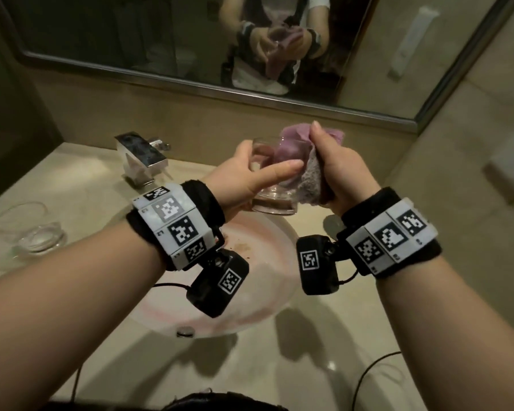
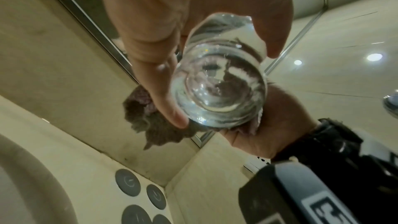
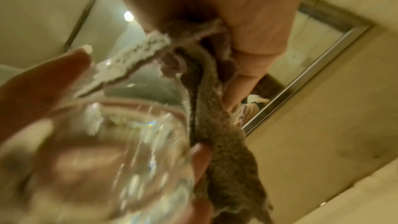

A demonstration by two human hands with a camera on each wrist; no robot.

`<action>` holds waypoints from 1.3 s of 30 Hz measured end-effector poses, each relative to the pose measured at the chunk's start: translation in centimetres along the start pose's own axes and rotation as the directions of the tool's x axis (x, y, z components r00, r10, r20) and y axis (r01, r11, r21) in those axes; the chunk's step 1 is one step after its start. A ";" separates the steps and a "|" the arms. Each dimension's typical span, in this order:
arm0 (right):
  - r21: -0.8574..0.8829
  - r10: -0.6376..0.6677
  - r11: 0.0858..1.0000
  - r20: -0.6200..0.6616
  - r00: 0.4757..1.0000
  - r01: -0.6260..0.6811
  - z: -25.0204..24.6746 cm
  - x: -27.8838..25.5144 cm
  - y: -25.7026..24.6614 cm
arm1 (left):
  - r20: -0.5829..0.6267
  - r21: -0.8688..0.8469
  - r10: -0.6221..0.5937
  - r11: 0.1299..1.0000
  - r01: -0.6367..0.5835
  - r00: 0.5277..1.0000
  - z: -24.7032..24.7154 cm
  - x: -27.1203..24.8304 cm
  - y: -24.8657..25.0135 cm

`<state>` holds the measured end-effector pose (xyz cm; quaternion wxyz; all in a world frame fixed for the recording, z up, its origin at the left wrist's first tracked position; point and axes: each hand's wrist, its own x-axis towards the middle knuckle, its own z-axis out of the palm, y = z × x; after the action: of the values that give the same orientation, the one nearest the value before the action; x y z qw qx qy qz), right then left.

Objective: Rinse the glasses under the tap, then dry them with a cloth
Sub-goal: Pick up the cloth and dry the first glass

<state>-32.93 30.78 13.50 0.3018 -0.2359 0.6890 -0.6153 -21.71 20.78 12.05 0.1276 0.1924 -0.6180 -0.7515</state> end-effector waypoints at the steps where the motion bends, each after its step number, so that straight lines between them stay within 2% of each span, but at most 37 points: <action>1: 0.014 0.020 1.000 -0.047 0.999 -0.019 -1.0 -0.2 0.1 | 0.014 0.024 0.008 1.000 -0.008 1.000 0.6 0.2 -0.3; 3: 0.067 0.041 0.997 -0.142 0.989 -0.032 -3.2 -0.9 0.1 | 0.030 0.100 0.005 0.995 -0.008 1.000 1.6 0.8 -1.1; 6: 0.128 0.012 0.991 -0.294 0.956 0.027 -6.6 -2.3 -0.1 | 0.011 0.243 0.021 0.970 -0.023 1.000 3.2 1.5 -2.7; 8: 0.068 -0.002 0.997 -0.395 0.919 0.032 -8.7 -3.4 -0.1 | 0.018 0.362 0.058 0.930 -0.061 0.998 4.5 1.8 -4.0; 10: -0.046 0.008 0.998 -0.452 0.892 -0.032 -10.5 -4.5 0.2 | 0.043 0.469 0.090 0.878 -0.099 0.995 6.0 2.0 -5.5; 12: -0.166 0.017 0.980 -0.469 0.883 -0.107 -11.7 -5.5 1.0 | 0.077 0.545 0.084 0.831 -0.112 0.994 7.5 2.3 -6.9; 15: -0.222 0.064 0.956 -0.482 0.874 -0.192 -12.7 -6.4 3.2 | 0.134 0.648 0.033 0.753 -0.113 0.990 9.3 2.8 -9.1; 19: -0.140 0.182 0.952 -0.452 0.873 -0.271 -13.9 -6.3 6.5 | 0.158 0.768 0.001 0.629 -0.124 0.987 11.2 3.2 -11.6; 21: -0.074 0.210 0.960 -0.453 0.866 -0.272 -14.3 -6.2 7.8 | 0.182 0.787 -0.013 0.602 -0.138 0.983 11.9 3.4 -12.8; 25: -0.028 0.263 0.948 -0.493 0.830 -0.316 -14.8 -6.3 9.5 | 0.208 0.779 -0.061 0.614 -0.127 0.976 12.8 3.7 -14.3; 31: -0.010 0.248 0.956 -0.507 0.826 -0.293 -15.7 -6.0 10.7 | 0.160 0.757 -0.096 0.651 -0.059 0.982 13.5 4.7 -16.5; 35: -0.061 0.248 0.949 -0.467 0.849 -0.311 -15.5 -5.5 11.0 | 0.122 0.747 -0.125 0.664 -0.008 0.985 13.6 5.3 -17.5; 39: -0.110 0.223 0.949 -0.430 0.875 -0.296 -15.1 -5.0 11.1 | 0.133 0.751 -0.130 0.660 -0.015 0.983 13.7 5.6 -17.8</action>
<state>-39.59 46.39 4.08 0.2080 -0.0312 0.8130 -0.5430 -32.00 34.11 -3.84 -0.0415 0.1806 -0.8744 -0.4484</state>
